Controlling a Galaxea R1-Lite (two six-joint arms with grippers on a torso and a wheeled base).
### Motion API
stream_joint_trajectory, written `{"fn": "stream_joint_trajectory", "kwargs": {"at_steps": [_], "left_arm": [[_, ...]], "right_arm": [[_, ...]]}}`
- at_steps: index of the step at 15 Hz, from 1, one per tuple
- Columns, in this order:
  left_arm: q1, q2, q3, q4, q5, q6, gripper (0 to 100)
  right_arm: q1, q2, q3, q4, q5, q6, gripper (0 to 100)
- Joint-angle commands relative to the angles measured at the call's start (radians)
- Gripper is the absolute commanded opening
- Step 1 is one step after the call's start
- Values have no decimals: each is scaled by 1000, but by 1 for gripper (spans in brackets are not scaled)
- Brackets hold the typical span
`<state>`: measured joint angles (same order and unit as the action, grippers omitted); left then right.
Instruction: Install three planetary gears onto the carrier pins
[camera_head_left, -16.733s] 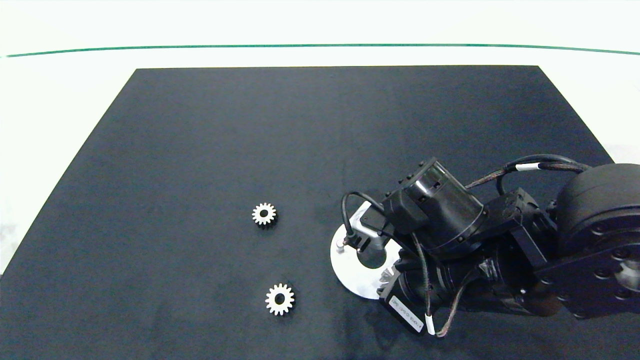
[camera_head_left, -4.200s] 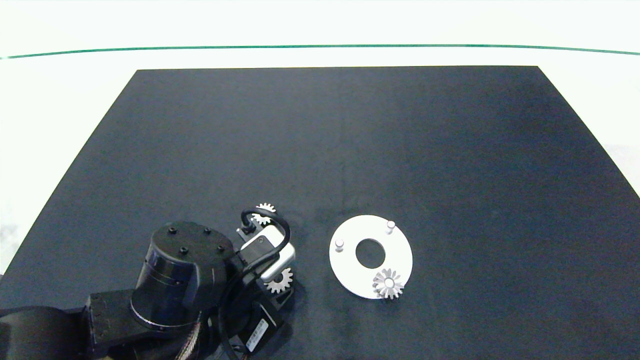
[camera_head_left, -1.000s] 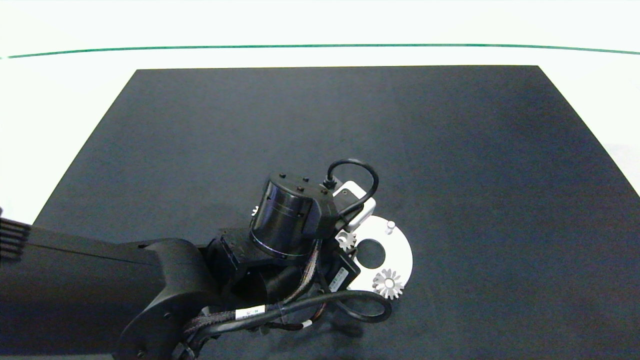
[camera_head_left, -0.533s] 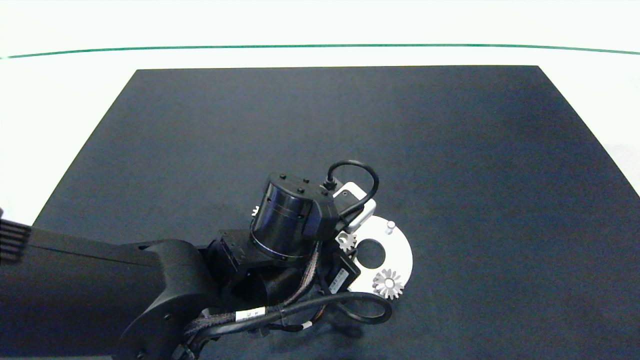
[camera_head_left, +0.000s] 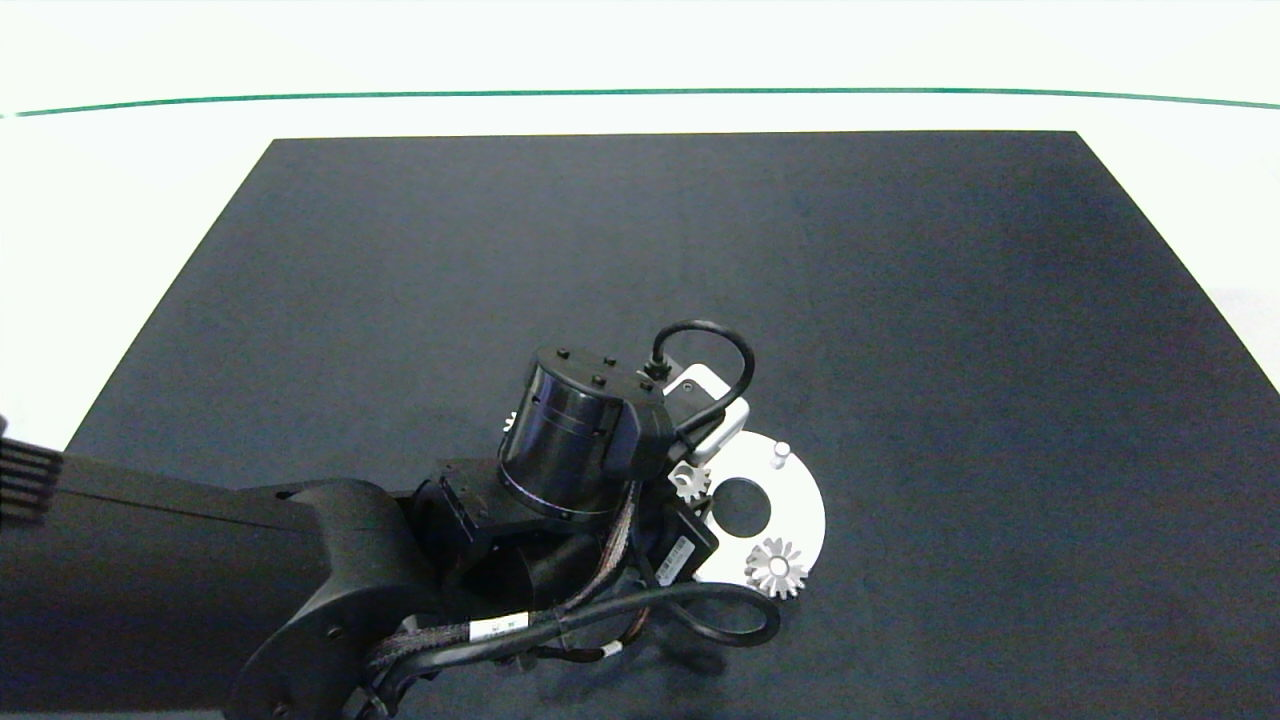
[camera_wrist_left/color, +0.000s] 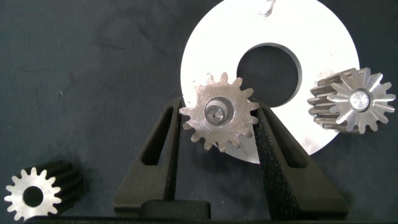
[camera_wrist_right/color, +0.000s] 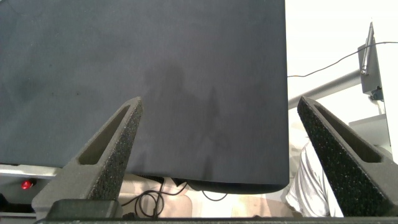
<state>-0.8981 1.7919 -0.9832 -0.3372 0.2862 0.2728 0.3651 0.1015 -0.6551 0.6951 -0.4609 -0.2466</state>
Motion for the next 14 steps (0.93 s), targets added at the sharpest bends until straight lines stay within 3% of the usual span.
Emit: {"fn": "stream_joint_trajectory", "kwargs": {"at_steps": [1, 7, 8, 14], "left_arm": [[1, 0, 11, 0, 2, 0, 7], [5, 0, 32, -3, 2, -1, 7], [5, 0, 37, -3, 2, -1, 100], [5, -2, 26, -5, 2, 0, 100]], "right_arm": [[3, 0, 0, 4, -2, -2, 100], [3, 1, -1, 3, -2, -2, 100], [3, 1, -3, 3, -2, -2, 100], [3, 3, -5, 1, -2, -2, 100]]}}
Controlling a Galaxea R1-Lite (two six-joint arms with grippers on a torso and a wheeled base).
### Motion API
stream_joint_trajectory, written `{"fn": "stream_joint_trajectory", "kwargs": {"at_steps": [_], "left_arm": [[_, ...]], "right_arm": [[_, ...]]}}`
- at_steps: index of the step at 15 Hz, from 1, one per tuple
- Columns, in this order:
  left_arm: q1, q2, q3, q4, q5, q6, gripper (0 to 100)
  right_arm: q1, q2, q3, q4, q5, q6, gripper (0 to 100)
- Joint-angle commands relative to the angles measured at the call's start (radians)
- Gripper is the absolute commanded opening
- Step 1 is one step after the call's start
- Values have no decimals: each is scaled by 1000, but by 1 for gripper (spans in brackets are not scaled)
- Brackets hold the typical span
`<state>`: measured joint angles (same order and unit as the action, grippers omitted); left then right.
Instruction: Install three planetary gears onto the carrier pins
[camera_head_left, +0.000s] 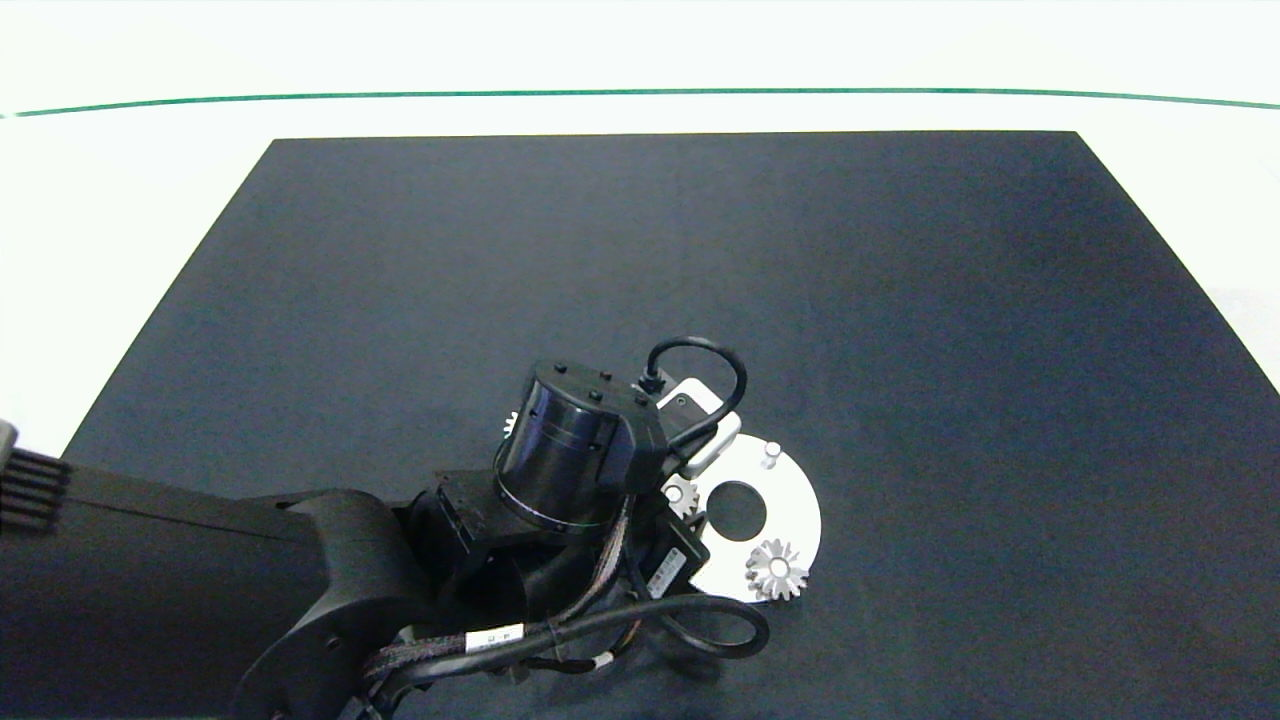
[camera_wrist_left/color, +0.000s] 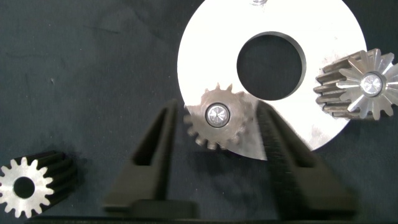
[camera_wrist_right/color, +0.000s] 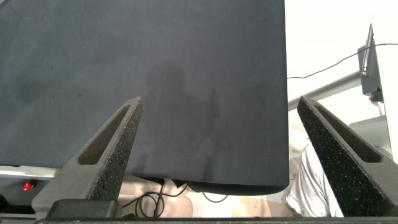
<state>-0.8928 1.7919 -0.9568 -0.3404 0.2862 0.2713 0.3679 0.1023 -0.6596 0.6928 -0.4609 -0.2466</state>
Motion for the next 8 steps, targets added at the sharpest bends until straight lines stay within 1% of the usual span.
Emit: {"fn": "stream_joint_trajectory", "kwargs": {"at_steps": [1, 2, 3, 4, 6, 7, 8], "left_arm": [[0, -12, 0, 4, 2, 2, 100], [0, -19, -2, 4, 2, 2, 100], [0, -59, -17, 20, 1, 5, 100], [3, -94, -34, 83, 2, 17, 100], [23, -167, -72, 218, 2, 23, 100], [46, -189, -89, 259, 2, 25, 100], [71, -213, -96, 276, 2, 26, 100]], "right_arm": [[0, 0, 0, 4, -2, -2, 100], [0, 0, 0, 5, -2, -2, 100], [0, 0, 0, 5, -2, -2, 100], [0, 0, 0, 5, -2, -2, 100], [0, 0, 3, 5, -2, -2, 100], [0, 0, 5, 5, -2, -2, 100], [0, 0, 5, 5, -2, -2, 100]]}}
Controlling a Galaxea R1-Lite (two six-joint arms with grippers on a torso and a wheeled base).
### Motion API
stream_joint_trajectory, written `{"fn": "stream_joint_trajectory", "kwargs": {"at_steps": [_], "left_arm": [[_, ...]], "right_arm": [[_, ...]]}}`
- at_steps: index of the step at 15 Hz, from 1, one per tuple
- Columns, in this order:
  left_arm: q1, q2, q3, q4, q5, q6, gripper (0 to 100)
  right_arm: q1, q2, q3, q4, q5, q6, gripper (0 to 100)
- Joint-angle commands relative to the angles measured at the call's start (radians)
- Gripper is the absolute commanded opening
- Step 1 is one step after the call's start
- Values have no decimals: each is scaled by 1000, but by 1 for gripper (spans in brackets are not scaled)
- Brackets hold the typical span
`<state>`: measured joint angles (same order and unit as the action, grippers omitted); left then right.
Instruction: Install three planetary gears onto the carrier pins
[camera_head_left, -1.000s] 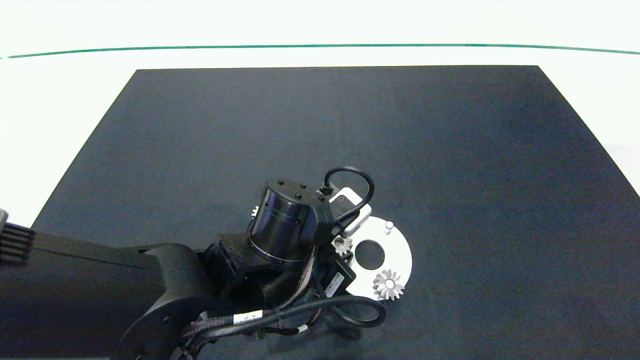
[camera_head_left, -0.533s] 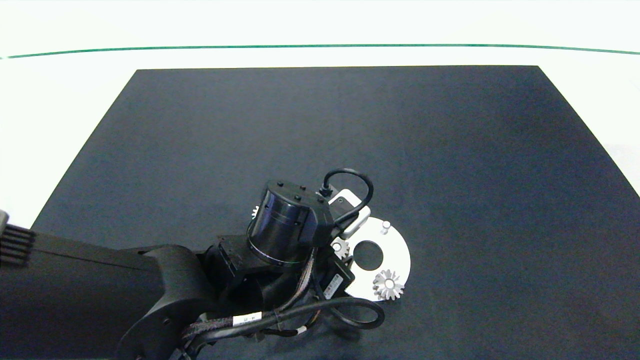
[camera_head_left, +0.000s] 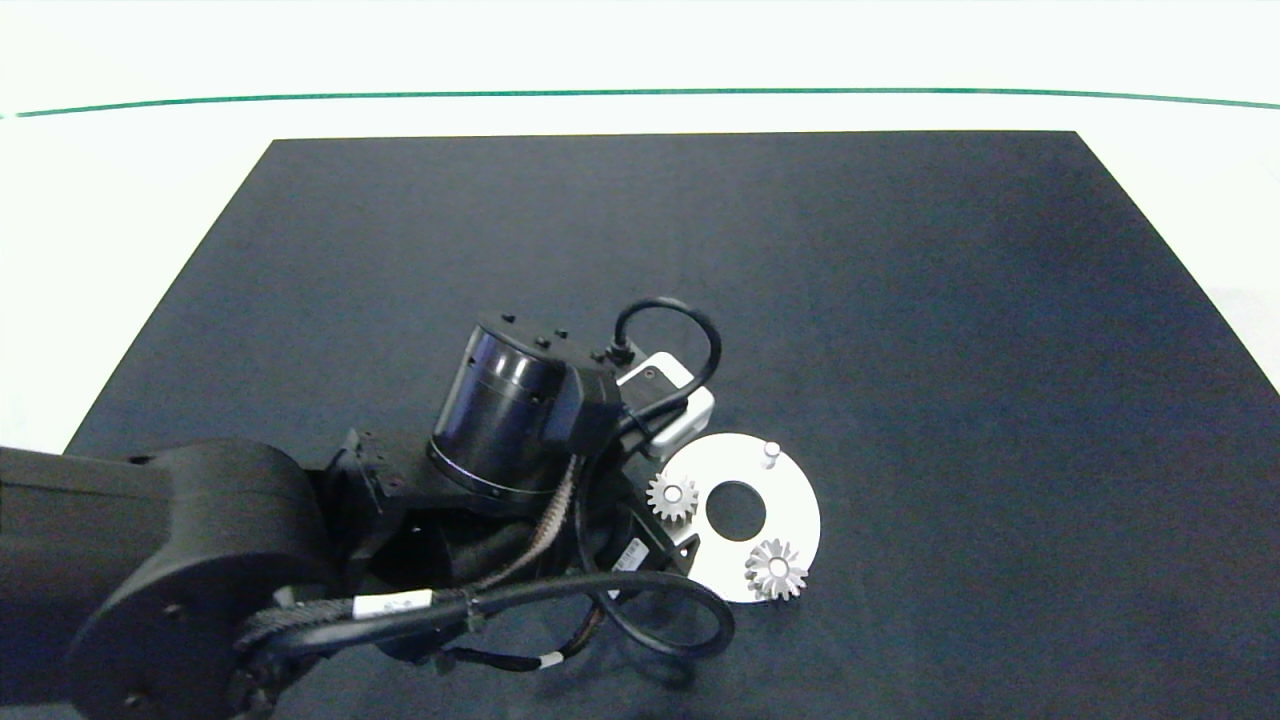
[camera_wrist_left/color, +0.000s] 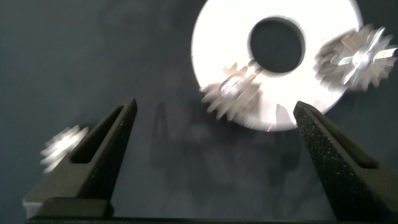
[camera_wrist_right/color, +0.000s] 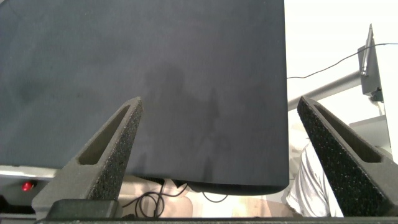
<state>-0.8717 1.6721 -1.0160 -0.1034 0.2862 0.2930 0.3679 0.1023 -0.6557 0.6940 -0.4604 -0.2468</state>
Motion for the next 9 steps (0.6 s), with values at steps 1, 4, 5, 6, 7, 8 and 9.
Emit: {"fn": "stream_joint_trajectory", "kwargs": {"at_steps": [1, 4, 5, 6, 7, 8, 9], "left_arm": [[65, -109, -36, 51, 2, 8, 100], [166, -124, -26, 68, -51, 17, 100], [188, -121, -24, 67, -71, 17, 100], [204, -115, -23, 67, -79, 17, 100], [221, -101, -23, 57, -79, 17, 100], [237, -84, -23, 41, -82, 17, 100], [258, -74, -23, 22, -93, 17, 100]], "right_arm": [[0, 0, 1, 4, -3, -2, 100], [0, -1, -5, 2, -3, -2, 100], [0, -1, -5, 2, -3, -2, 100], [-1, -1, -7, 2, -3, -2, 100], [-1, -1, -15, 2, -3, -3, 100], [-1, 0, -16, 2, -3, -2, 100], [-1, 0, -16, 2, -3, -3, 100]]}}
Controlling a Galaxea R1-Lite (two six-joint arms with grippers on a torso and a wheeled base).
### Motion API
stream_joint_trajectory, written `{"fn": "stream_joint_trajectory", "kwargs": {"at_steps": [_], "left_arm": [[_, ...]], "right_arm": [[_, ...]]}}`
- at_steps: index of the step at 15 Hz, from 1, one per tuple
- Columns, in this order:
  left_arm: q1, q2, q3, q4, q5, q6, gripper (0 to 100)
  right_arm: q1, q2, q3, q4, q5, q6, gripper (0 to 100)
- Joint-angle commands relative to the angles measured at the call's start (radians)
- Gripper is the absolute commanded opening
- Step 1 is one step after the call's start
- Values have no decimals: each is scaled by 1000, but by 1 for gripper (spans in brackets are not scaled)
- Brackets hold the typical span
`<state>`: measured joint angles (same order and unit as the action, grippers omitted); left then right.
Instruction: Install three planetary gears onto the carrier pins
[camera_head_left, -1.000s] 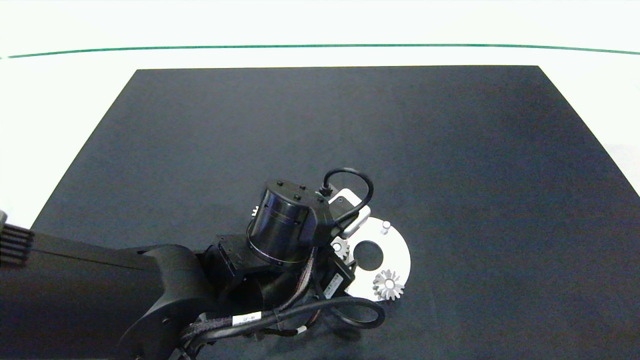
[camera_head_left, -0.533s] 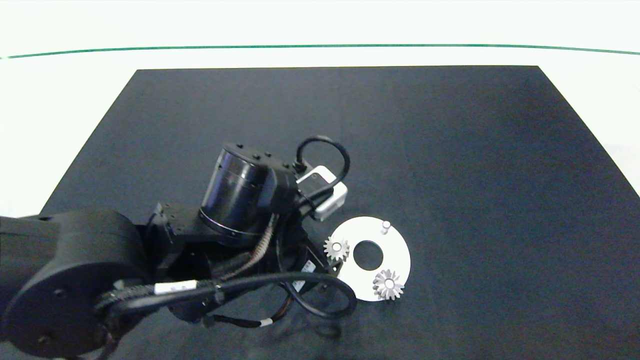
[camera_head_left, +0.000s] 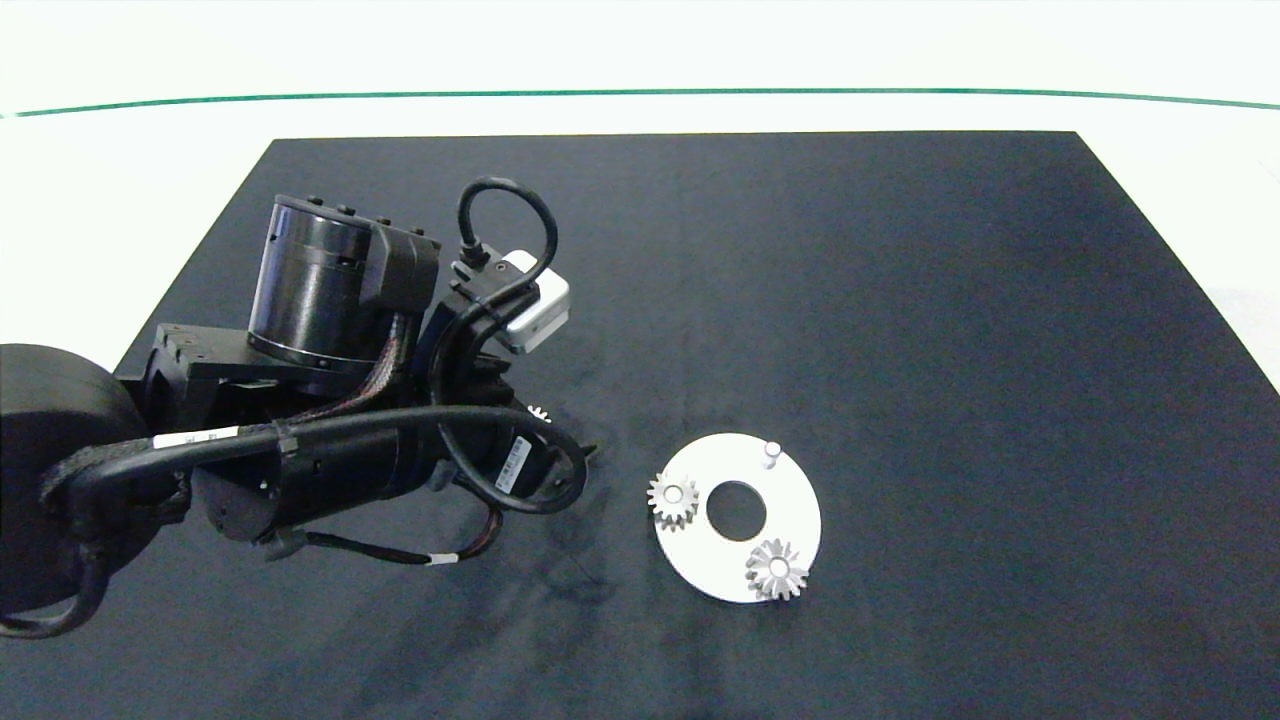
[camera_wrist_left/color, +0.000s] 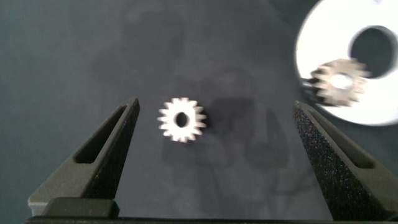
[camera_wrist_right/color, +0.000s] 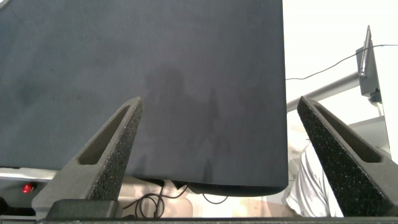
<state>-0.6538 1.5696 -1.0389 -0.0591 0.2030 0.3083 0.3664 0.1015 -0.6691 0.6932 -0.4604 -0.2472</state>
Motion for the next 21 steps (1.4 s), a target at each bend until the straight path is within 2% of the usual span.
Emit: {"fn": "stream_joint_trajectory", "kwargs": {"at_steps": [1, 5, 13, 18, 21], "left_arm": [[65, 44, 2, -34, -27, 3, 100], [111, 69, 3, -41, -48, 3, 100], [126, 127, 57, -131, -54, 2, 100], [158, 125, 76, -136, -73, 17, 100], [160, 127, 109, -157, -77, 15, 94]], "right_arm": [[0, 1, -3, 5, -3, -3, 100], [0, 1, 10, 6, -3, -3, 100], [2, 1, 2, 5, -3, -3, 100], [3, 1, 0, 5, -3, -3, 100], [3, 0, 0, 5, -3, -3, 100]]}}
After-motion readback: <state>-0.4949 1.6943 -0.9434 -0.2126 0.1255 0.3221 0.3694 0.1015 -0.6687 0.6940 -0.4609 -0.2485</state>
